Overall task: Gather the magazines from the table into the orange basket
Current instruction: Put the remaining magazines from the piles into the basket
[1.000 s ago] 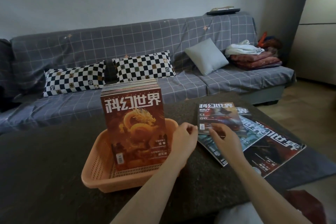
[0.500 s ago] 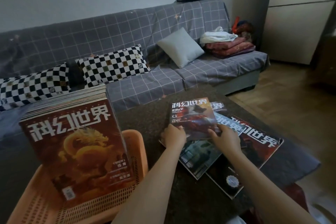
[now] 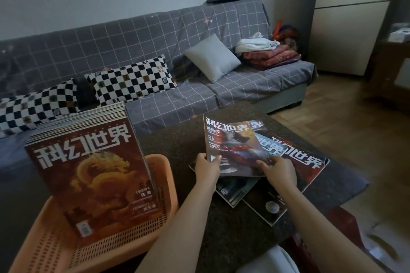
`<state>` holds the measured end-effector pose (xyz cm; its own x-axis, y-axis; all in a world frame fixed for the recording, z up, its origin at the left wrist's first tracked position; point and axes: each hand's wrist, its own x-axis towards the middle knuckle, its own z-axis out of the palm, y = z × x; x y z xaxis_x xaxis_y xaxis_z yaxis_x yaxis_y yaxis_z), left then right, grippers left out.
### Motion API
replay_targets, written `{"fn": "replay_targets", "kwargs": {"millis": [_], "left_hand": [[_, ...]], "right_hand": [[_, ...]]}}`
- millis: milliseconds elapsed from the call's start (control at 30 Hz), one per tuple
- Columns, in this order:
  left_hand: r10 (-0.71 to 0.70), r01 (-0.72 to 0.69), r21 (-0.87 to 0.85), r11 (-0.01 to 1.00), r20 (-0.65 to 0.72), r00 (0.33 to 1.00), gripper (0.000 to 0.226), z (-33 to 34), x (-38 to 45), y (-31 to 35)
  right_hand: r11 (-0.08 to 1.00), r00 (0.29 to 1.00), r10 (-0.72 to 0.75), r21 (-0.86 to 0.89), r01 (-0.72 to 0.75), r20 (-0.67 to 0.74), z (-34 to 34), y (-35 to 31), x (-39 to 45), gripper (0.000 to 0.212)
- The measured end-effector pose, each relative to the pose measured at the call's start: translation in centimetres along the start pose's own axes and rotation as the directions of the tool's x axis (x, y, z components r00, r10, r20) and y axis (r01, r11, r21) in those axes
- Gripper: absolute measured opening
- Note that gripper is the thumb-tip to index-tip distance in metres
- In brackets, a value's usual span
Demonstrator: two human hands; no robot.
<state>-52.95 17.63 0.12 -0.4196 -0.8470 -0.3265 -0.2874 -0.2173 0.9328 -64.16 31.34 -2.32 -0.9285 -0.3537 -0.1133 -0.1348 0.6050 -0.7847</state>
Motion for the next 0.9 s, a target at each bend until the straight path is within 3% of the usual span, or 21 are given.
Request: {"fn": "replay_targets", "kwargs": {"millis": [133, 367, 633, 767, 900], "left_hand": [[0.189, -0.19, -0.014, 0.982, -0.008, 0.982, 0.019, -2.2, -3.5, -1.4], [0.386, -0.385, 0.025, 0.923, -0.054, 0.921, 0.011, -7.0, -8.1, -0.7], [0.451, -0.46, -0.037, 0.887, -0.134, 0.882, 0.011, -14.7, -11.4, 0.8], [0.411, -0.427, -0.096, 0.899, -0.149, 0.899, 0.032, -19.6, -12.2, 0.9], [0.377, -0.391, -0.115, 0.913, -0.127, 0.918, 0.034, -24.7, -12.4, 0.7]], "right_hand": [[0.998, 0.997, -0.003, 0.059, -0.002, 0.073, -0.8, 0.7, -2.6, 0.052], [0.874, 0.972, -0.04, 0.479, -0.078, 0.231, -2.2, -1.5, -7.1, 0.05], [0.689, 0.946, -0.239, 0.724, 0.007, 0.219, -1.2, -7.9, -12.4, 0.034], [0.635, 0.898, -0.348, 0.773, 0.016, 0.268, 0.9, -10.8, -14.6, 0.029], [0.631, 0.853, -0.426, 0.774, 0.041, 0.302, 3.8, -13.1, -16.2, 0.029]]}}
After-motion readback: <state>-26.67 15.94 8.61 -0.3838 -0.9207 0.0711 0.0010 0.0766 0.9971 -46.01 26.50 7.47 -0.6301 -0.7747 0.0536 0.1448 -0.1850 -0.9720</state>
